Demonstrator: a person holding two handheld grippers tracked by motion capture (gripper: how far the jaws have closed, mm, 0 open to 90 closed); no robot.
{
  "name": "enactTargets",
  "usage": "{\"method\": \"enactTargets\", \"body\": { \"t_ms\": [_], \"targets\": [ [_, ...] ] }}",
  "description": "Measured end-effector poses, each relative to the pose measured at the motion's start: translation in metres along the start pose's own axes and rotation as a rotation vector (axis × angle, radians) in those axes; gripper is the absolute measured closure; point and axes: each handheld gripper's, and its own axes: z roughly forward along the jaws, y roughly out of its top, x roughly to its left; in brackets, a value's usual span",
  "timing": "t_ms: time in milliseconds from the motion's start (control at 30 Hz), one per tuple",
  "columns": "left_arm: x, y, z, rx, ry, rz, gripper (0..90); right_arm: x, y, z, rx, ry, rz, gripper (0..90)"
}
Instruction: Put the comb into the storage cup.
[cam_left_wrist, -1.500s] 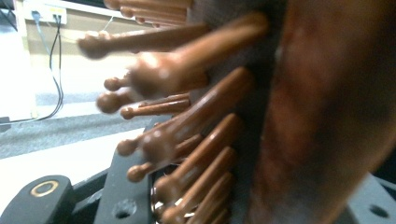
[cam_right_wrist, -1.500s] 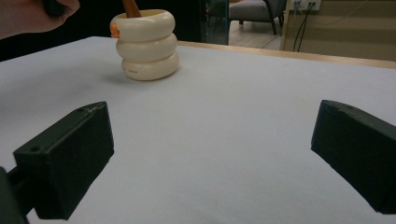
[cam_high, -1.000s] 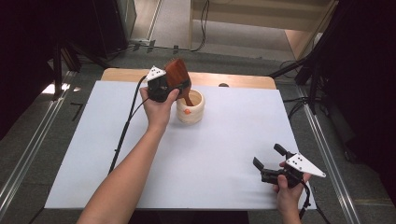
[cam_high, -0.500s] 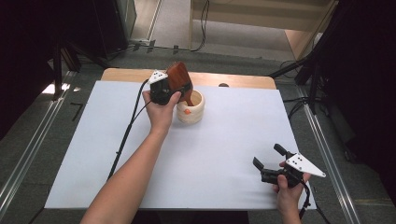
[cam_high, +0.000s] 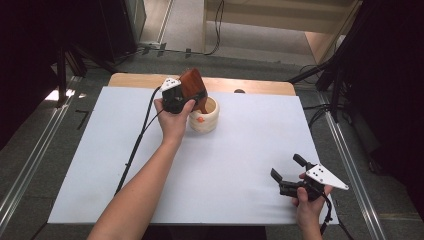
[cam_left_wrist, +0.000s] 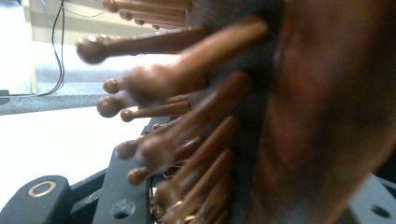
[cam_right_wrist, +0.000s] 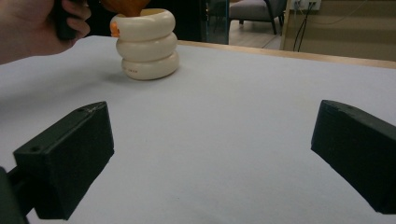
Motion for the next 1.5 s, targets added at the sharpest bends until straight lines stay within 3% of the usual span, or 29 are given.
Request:
{"method": "enactTargets", "body": {
  "t_ms": [300, 567, 733, 833, 900, 1067, 1500],
  "targets": [
    [0.0054, 0.0029, -0.0029, 0.010, 0.030, -0.012, 44.3, 0.0004, 0.0000, 0.0006, 0.002, 0.002, 0.000, 0.0],
    [0.0063, 0.0022, -0.0035, 0.028, 0.022, -0.002, 34.6, 0.0001, 0.0000, 0.0010, 0.001, -0.001, -0.008, 0.0],
    [0.0055, 0.0022, -0.0040, 0.035, 0.010, 0.001, 24.9, 0.0001, -0.0001, 0.0010, 0.000, 0.000, -0.004, 0.0],
    [0.0050, 0.0021, -0.0040, 0.045, 0.016, 0.005, 13.6, 0.0000, -0.0001, 0.0011, 0.001, 0.000, -0.006, 0.0],
    [0.0048, 0.0019, -0.0043, 0.047, 0.012, 0.011, 13.5, 0.0000, -0.0002, 0.0014, -0.001, 0.000, -0.007, 0.0],
    [0.0048, 0.0026, -0.0053, 0.062, 0.031, 0.006, 1.6, 0.0000, -0.0002, 0.0014, 0.001, 0.000, -0.006, 0.0],
    [0.0066, -0.0001, -0.0075, 0.073, 0.029, 0.022, 1.3, 0.0003, -0.0002, 0.0017, 0.001, 0.001, -0.006, 0.0]
  ]
}}
